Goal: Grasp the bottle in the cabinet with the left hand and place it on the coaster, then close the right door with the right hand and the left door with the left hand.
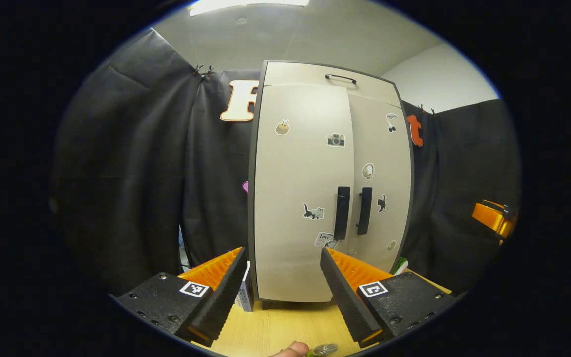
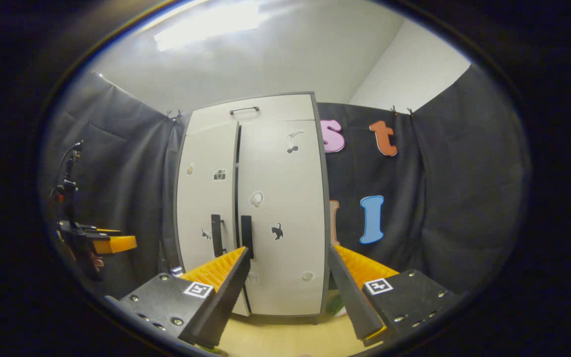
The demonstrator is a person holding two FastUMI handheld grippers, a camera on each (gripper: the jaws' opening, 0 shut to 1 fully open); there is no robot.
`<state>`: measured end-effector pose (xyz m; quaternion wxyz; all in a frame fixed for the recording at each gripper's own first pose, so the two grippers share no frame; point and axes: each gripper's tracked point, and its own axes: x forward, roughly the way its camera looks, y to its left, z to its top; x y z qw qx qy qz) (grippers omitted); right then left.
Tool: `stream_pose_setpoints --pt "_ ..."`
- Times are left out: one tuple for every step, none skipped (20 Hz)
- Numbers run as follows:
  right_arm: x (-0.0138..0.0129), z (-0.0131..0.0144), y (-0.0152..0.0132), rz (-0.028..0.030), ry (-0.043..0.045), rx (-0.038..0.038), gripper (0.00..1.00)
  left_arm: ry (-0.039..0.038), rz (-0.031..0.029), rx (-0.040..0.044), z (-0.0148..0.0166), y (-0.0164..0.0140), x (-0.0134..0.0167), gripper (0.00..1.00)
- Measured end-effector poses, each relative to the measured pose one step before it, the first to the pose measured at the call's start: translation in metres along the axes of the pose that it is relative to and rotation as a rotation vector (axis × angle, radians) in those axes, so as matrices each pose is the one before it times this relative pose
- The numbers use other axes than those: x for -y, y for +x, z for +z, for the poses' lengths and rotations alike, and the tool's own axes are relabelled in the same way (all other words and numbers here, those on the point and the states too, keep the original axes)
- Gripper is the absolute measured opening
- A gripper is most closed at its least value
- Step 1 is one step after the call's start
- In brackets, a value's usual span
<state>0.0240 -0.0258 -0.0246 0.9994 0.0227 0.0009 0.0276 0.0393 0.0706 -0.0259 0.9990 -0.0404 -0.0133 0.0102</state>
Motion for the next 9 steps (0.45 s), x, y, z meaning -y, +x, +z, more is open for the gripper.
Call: stream_pose_setpoints --pt "0.00167 -0.00099 -0.00119 -0.00450 -0.00731 -0.00628 0.95 0.00364 -0.00681 -0.00562 -0.00163 0.00014 0.00296 0.94" --pt "0.00167 -0.00039 -0.00123 -0.00666 -0.00605 -0.00315 0.95 0.00268 -0.00585 -0.00300 0.00006 -0.00024 0.00244 0.94" --pt "0.00219 -0.00066 -0.00103 -0.00707 -0.00270 -0.00452 0.95 0.00084 -0.00564 0.00163 0.00057 0.00010 0.00246 0.94" --pt "0.00242 -0.00171 -0.00055 -0.00871 -0.00016 -0.00722 0.95 0.00121 -0.01055 0.00268 0.00097 0.00007 0.00334 0.94" --pt "0.00151 -0.00030 -0.00100 -0.00653 0.00129 -0.00530 0.95 0.00196 -0.00896 0.00219 0.00064 -0.00065 0.00317 0.94" --pt "0.00003 -0.00016 -0.00060 -0.00270 0.00284 -0.00383 0.95 0.00248 -0.00528 0.00235 0.00039 -0.00007 0.00208 0.94" --pt "0.00013 0.00038 -0.00122 -0.00066 0.00146 -0.00089 0.95 0.00352 -0.00865 0.00003 -0.00006 -0.00071 0.00239 0.94" --pt "-0.00008 0.00139 -0.00108 -0.00144 -0.00099 0.00207 0.95 0.00408 -0.00614 0.00162 0.00041 0.00002 0.00196 0.94" --pt "0.00052 0.00163 -0.00070 -0.00143 -0.00313 0.00311 0.95 0.00379 -0.00313 0.00286 0.00063 -0.00009 0.00054 0.94"
